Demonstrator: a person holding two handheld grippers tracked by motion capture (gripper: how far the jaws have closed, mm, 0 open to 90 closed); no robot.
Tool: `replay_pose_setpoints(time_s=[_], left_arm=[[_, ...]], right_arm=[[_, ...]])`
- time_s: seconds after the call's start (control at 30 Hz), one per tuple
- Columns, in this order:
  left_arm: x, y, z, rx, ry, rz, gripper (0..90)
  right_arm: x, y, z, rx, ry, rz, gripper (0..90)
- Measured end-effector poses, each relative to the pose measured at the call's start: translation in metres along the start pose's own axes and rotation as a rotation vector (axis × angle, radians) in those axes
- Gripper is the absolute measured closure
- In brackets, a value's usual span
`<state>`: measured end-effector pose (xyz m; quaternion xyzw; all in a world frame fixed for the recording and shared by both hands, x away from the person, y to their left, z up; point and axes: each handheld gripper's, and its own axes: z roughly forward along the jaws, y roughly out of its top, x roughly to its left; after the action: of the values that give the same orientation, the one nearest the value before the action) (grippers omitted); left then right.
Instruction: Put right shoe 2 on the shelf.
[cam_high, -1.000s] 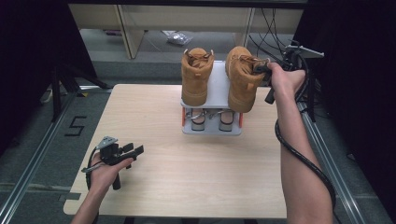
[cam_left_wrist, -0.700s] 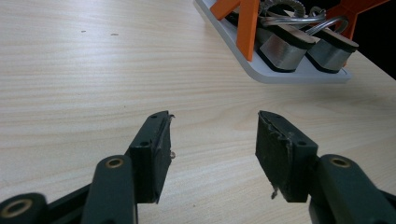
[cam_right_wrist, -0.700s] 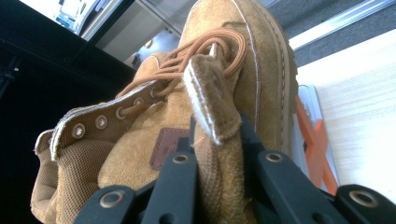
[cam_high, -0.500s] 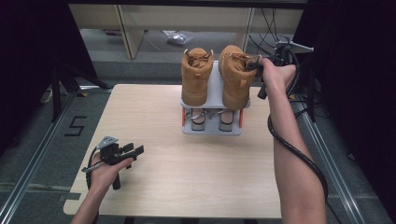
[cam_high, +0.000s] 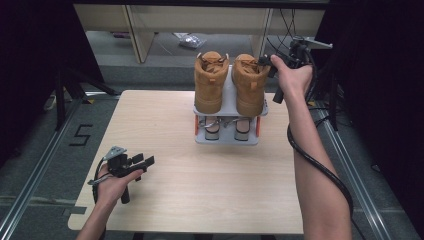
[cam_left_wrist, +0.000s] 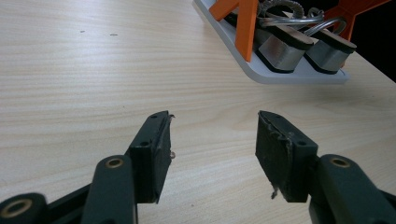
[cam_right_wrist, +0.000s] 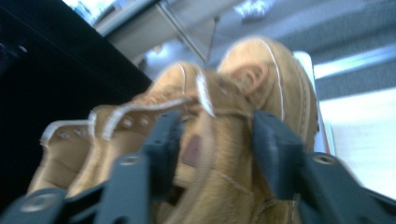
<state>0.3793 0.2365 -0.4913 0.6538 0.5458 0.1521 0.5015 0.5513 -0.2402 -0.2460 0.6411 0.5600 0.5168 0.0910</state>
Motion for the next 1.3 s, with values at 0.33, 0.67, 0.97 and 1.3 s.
replay_pose_setpoints(time_s=[0.33,0.67,0.97,1.3], left_arm=[[-0.004,-0.001,-0.002,-0.014,-0.004,0.000,45.3],[-0.007,-0.004,-0.001,-0.015,-0.011,0.000,45.8],[-0.006,-0.007,-0.001,-0.017,-0.011,-0.008,45.7],[-0.005,-0.009,-0.001,-0.013,-0.011,-0.011,45.8]], right_arm=[[-0.014,-0.024,-0.062,0.002,-0.016,-0.076,84.1],[-0.022,-0.074,-0.055,0.155,0.075,-0.118,90.0],[-0.010,-0.088,-0.026,0.174,0.073,-0.150,90.0],[-0.009,-0.088,-0.018,0.133,0.066,-0.121,90.0]])
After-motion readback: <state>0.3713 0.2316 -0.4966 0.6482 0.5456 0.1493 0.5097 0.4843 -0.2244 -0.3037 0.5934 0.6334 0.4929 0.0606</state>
